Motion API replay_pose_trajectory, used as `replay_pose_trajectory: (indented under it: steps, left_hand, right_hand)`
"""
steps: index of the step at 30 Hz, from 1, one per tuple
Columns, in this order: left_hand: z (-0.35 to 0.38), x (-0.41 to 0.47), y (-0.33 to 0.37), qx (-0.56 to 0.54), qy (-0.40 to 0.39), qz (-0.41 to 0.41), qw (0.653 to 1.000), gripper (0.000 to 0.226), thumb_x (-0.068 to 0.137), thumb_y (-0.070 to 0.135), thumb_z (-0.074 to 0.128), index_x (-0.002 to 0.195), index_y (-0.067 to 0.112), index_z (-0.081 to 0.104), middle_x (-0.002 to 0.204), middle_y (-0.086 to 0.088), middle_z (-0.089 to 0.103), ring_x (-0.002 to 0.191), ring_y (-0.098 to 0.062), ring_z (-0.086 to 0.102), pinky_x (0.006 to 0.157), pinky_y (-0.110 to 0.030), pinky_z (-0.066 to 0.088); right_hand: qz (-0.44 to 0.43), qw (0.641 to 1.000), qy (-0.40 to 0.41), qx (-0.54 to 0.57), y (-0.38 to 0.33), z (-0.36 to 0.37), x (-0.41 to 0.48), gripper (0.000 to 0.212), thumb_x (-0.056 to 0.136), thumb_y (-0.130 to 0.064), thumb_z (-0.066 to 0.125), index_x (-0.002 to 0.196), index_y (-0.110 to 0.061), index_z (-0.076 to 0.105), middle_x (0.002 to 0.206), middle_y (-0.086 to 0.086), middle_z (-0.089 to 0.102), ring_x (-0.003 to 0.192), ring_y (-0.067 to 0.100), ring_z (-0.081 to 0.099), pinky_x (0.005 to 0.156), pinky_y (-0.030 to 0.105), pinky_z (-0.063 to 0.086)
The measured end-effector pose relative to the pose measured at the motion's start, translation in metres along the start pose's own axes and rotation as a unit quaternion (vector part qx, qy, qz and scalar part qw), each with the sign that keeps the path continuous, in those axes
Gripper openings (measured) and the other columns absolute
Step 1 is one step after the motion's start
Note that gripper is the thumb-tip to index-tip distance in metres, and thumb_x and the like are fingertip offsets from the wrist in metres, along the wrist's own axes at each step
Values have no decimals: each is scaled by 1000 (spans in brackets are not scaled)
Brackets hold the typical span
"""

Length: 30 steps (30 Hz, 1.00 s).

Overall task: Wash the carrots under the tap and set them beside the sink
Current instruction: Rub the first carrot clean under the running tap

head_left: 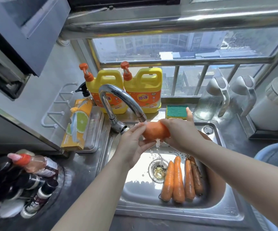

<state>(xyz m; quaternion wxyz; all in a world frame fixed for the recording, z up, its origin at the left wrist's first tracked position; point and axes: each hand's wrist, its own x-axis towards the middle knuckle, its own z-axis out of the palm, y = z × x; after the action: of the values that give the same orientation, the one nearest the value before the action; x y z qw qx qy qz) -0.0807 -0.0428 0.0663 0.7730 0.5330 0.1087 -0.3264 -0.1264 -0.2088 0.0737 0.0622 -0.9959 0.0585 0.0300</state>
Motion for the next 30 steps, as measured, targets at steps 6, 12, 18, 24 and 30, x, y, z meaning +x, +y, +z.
replay_pose_trajectory:
  steps: [6, 12, 18, 24, 30]
  left_hand:
    - [2, -1, -5, -37, 23, -2, 999, 30, 95, 13, 66, 125, 9, 64, 121, -18, 62, 96, -44, 70, 74, -43, 64]
    - [0, -2, -2, -36, -25, -5, 999, 28, 97, 6, 62, 124, 9, 62, 128, -20, 60, 97, -38, 72, 80, -43, 63]
    - [-7, -2, -3, -19, -58, 5, 998, 31, 90, 3, 65, 119, 15, 63, 133, -19, 58, 89, -31, 75, 71, -35, 63]
    - [-21, -1, 3, 51, -93, -10, 994, 47, 88, 6, 66, 132, 21, 61, 132, -12, 62, 102, -30, 72, 71, -31, 62]
    - [-15, 1, -1, 38, -83, 21, 996, 41, 81, 22, 69, 122, 20, 66, 135, -8, 61, 123, -26, 60, 86, -39, 59]
  right_hand:
    - [-3, 1000, -4, 16, -1, -3, 0, 29, 91, -49, 60, 116, -34, 56, 96, -11, 64, 104, 20, 65, 120, 61, -8]
    - [18, 998, -22, 50, 4, -4, 1, 30, 89, -48, 64, 116, -35, 58, 99, -11, 68, 109, 19, 65, 120, 60, -8]
    - [19, 996, -45, 69, 2, -8, 2, 37, 87, -48, 68, 121, -35, 58, 102, -13, 69, 114, 18, 63, 120, 61, -6]
    - [19, 972, -133, 193, 3, -14, 4, 44, 79, -46, 80, 116, -27, 67, 93, -10, 66, 96, 17, 62, 106, 45, 41]
    - [29, 892, -242, 380, 0, -12, -1, 28, 90, -33, 75, 110, -18, 63, 83, 1, 66, 64, 11, 60, 60, 24, 50]
